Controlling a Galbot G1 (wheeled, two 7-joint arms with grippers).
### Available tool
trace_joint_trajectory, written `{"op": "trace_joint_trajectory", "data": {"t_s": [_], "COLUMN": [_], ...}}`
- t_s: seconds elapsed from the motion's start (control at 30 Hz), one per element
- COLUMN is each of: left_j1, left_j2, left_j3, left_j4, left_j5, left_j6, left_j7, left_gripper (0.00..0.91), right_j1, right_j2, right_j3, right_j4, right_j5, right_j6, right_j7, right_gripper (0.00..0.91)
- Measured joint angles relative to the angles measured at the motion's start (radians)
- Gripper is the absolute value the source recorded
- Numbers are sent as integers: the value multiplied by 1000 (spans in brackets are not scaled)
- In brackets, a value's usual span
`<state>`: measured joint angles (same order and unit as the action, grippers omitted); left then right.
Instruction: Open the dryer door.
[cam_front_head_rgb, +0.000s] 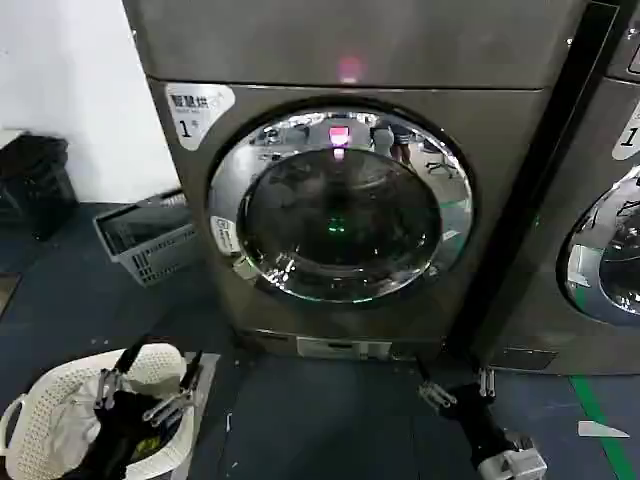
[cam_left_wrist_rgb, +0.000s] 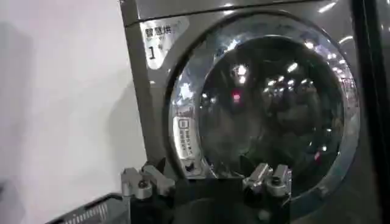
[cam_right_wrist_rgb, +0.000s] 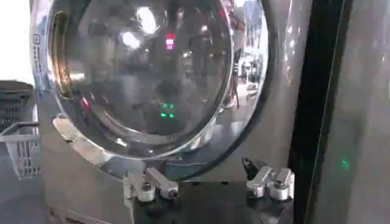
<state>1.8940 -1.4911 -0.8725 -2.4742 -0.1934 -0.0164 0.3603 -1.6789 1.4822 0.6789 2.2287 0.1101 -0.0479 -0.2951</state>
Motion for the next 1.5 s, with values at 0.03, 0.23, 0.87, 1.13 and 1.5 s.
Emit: {"op": "trace_joint_trajectory", "data": {"t_s": [0.03, 0.23, 0.87, 1.13, 1.5], "left_j1": [0, 0, 18, 29, 34], "left_j2": [0, 3, 17, 14, 1], "left_j3": [0, 3, 17, 13, 16], "left_j4": [0, 10, 27, 34, 28], "left_j5": [-5, -4, 10, 13, 24], "left_j6": [5, 10, 23, 8, 8], "left_j7": [2, 15, 36, 37, 28], "left_gripper": [907, 907, 907, 907, 907], "right_j1": [4, 73, 679, 939, 1086], "right_j2": [-9, -110, -408, -348, -260], "right_j3": [-4, -48, -414, -598, -711], "right_j4": [11, 65, -194, -417, -578], "right_j5": [20, 119, 352, 371, 351], "right_j6": [-14, -99, -207, -187, -182], "right_j7": [-21, -93, -153, -170, -196], "right_gripper": [907, 907, 907, 907, 907]}}
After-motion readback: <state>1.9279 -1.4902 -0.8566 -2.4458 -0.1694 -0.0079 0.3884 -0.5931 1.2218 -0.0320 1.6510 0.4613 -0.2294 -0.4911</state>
